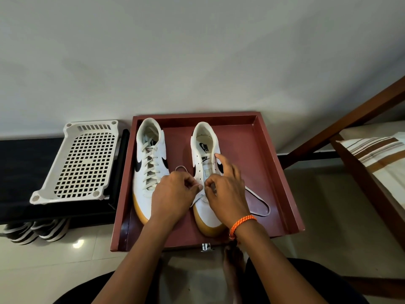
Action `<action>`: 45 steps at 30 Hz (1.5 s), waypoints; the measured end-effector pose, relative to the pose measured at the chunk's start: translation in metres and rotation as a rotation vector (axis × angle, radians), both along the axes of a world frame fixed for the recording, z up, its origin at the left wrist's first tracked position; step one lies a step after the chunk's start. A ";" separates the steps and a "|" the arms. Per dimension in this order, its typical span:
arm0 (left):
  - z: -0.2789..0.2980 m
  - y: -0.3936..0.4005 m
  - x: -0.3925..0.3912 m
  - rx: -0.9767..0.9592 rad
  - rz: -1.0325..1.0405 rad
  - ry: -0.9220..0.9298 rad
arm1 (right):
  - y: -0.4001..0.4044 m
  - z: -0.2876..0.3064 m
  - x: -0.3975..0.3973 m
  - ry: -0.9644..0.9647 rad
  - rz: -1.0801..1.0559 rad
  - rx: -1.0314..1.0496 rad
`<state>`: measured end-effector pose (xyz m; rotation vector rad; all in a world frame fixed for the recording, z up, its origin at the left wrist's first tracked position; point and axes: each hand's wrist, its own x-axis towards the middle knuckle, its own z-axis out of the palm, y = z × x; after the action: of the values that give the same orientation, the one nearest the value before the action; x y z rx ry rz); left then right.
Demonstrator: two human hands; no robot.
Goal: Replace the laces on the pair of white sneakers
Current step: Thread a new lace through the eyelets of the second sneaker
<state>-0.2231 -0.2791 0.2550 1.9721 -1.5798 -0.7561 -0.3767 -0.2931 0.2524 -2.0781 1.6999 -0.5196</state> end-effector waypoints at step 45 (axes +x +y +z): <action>0.015 -0.003 0.000 0.159 0.147 0.967 | -0.010 0.001 -0.017 -0.113 -0.133 0.113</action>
<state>-0.2230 -0.2826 0.2695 1.4026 -0.7963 -1.4983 -0.3941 -0.3031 0.2530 -1.8314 1.7672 -0.5568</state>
